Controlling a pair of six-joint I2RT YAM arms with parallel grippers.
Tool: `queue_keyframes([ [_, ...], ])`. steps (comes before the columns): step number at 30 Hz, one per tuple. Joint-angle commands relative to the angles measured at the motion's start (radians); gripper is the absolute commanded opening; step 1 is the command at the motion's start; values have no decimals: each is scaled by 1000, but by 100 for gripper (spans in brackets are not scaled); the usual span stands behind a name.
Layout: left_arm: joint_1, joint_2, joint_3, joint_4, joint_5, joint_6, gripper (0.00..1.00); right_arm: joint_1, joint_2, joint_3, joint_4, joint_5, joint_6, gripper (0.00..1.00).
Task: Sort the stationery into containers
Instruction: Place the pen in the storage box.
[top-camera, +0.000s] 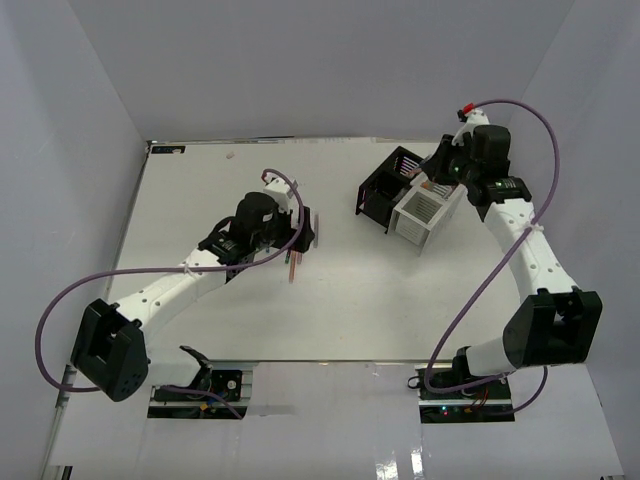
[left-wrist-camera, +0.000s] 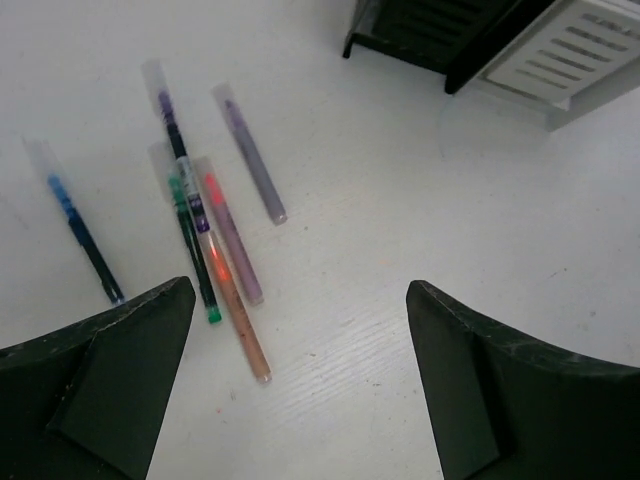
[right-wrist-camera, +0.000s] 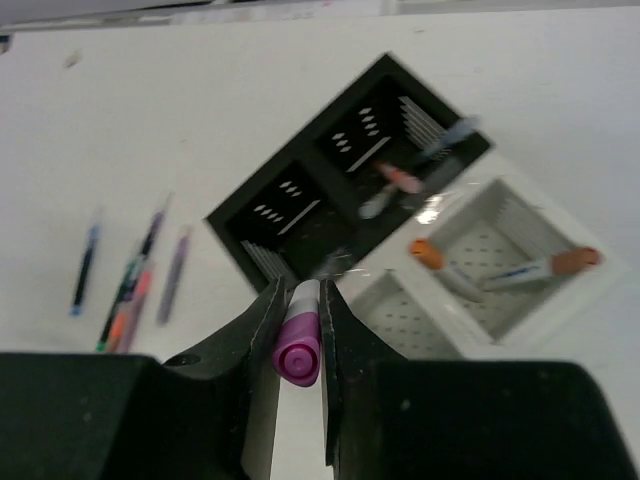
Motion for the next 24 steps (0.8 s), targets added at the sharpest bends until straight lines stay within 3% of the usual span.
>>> queue_keyframes([
  [1, 53, 10, -16, -98, -46, -153, 98, -38, -11, -25, 59, 238, -70, 8],
  [9, 135, 50, -39, -163, -3, -255, 98, -91, 121, -28, 162, 348, -72, 8],
  [13, 141, 84, -37, -178, -4, -269, 98, -95, 193, -8, 161, 327, -58, 15],
  [18, 142, 159, -19, -193, -7, -278, 98, -95, 218, -8, 154, 315, -56, 40],
  [20, 142, 182, -5, -201, -6, -278, 98, -95, 196, -9, 153, 316, -67, 56],
  [22, 142, 210, 6, -204, 0, -275, 94, -95, 178, -6, 133, 319, -76, 72],
  [24, 142, 230, 12, -202, 10, -273, 89, -96, 142, 0, 118, 328, -85, 80],
])
